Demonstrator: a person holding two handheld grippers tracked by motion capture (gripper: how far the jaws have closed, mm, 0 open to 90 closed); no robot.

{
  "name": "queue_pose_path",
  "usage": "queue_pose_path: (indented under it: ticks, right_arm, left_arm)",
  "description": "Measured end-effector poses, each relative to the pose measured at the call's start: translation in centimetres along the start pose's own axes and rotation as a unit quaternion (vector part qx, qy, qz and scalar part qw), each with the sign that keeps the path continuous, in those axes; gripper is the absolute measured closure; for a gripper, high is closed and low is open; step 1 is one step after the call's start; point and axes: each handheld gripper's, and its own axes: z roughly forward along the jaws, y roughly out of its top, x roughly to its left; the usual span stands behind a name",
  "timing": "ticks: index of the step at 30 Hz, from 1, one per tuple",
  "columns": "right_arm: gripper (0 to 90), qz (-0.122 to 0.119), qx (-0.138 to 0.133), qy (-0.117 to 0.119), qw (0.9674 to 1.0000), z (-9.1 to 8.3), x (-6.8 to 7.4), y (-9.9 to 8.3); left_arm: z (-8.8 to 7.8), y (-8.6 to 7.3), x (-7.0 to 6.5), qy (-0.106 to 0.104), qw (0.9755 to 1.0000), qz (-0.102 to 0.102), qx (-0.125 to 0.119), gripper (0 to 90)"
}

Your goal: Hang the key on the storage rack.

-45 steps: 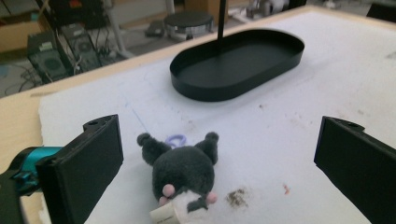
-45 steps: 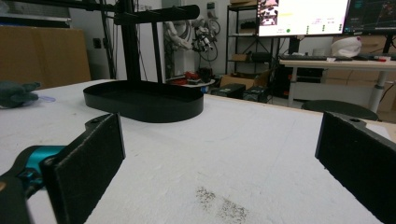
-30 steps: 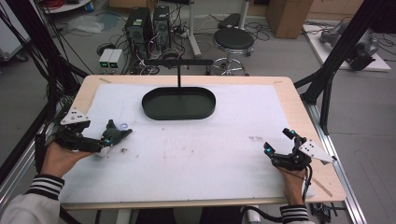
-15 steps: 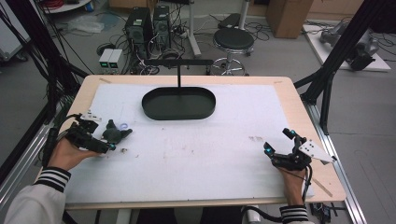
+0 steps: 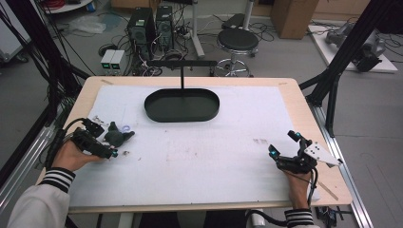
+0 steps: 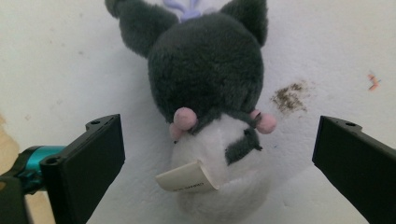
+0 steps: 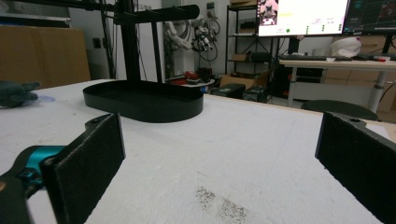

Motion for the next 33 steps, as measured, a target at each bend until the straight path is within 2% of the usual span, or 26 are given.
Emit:
queue_pose_path:
  ticks: [1, 5, 8, 10, 12, 14, 15, 17, 18, 20, 21, 26, 30, 33]
  right_arm:
    - [0.5, 0.001, 0.000, -0.001, 1.0000, 0.0, 0.0, 0.0]
    - [0.5, 0.000, 0.001, -0.001, 1.0000, 0.0, 0.0, 0.0]
    - [0.5, 0.000, 0.000, 0.000, 1.0000, 0.0, 0.0, 0.0]
    - [0.4, 0.000, 0.000, 0.000, 1.0000, 0.0, 0.0, 0.0]
    - [0.5, 0.000, 0.000, 0.000, 1.0000, 0.0, 0.0, 0.0]
    - [0.5, 0.001, 0.000, -0.001, 1.0000, 0.0, 0.0, 0.0]
    - [0.5, 0.001, 0.000, -0.001, 1.0000, 0.0, 0.0, 0.0]
    - [0.5, 0.001, 0.000, -0.001, 1.0000, 0.0, 0.0, 0.0]
    - [0.5, 0.001, 0.000, -0.001, 1.0000, 0.0, 0.0, 0.0]
    - [0.5, 0.000, 0.001, -0.001, 1.0000, 0.0, 0.0, 0.0]
    - [0.5, 0.000, 0.001, -0.001, 1.0000, 0.0, 0.0, 0.0]
    - [0.5, 0.000, 0.000, 0.000, 1.0000, 0.0, 0.0, 0.0]
    - [0.5, 0.000, 0.000, -0.001, 1.0000, 0.0, 0.0, 0.0]
    - [0.5, 0.000, -0.001, -0.001, 1.0000, 0.0, 0.0, 0.0]
  left_arm:
    - [0.2, 0.0, 0.1, 0.003, 0.9999, -0.002, 0.012, 2.8]
    - [0.4, 0.0, 0.2, 0.005, 0.9997, -0.005, 0.024, 3.0]
    - [0.7, -0.1, 0.1, 0.019, 0.9990, -0.005, 0.040, 11.8]
    - [1.0, -0.1, 0.0, 0.009, 0.9987, -0.006, 0.049, 11.8]
    - [1.0, 0.0, 0.0, 0.010, 0.9987, -0.006, 0.050, 12.3]
    - [1.1, 0.0, 0.0, 0.009, 0.9986, -0.009, 0.052, 16.1]
    - [1.1, 0.0, 0.1, 0.002, 0.9985, -0.012, 0.054, 19.4]
    - [1.1, 0.0, 0.1, -0.001, 0.9985, -0.010, 0.054, 26.6]
    - [1.1, 0.0, 0.1, -0.004, 0.9986, -0.008, 0.053, 26.6]
    - [1.1, -0.1, 0.0, -0.011, 0.9987, -0.001, 0.049, 39.2]
    - [1.2, 0.0, -0.1, -0.004, 0.9988, 0.002, 0.049, 47.2]
    - [1.2, -0.1, 0.0, -0.002, 0.9990, 0.004, 0.044, 53.1]
    - [1.1, -0.2, -0.1, 0.000, 0.9993, 0.014, 0.036, 54.6]
    - [0.6, 0.0, -0.2, 0.000, 0.9999, 0.010, 0.012, 55.2]
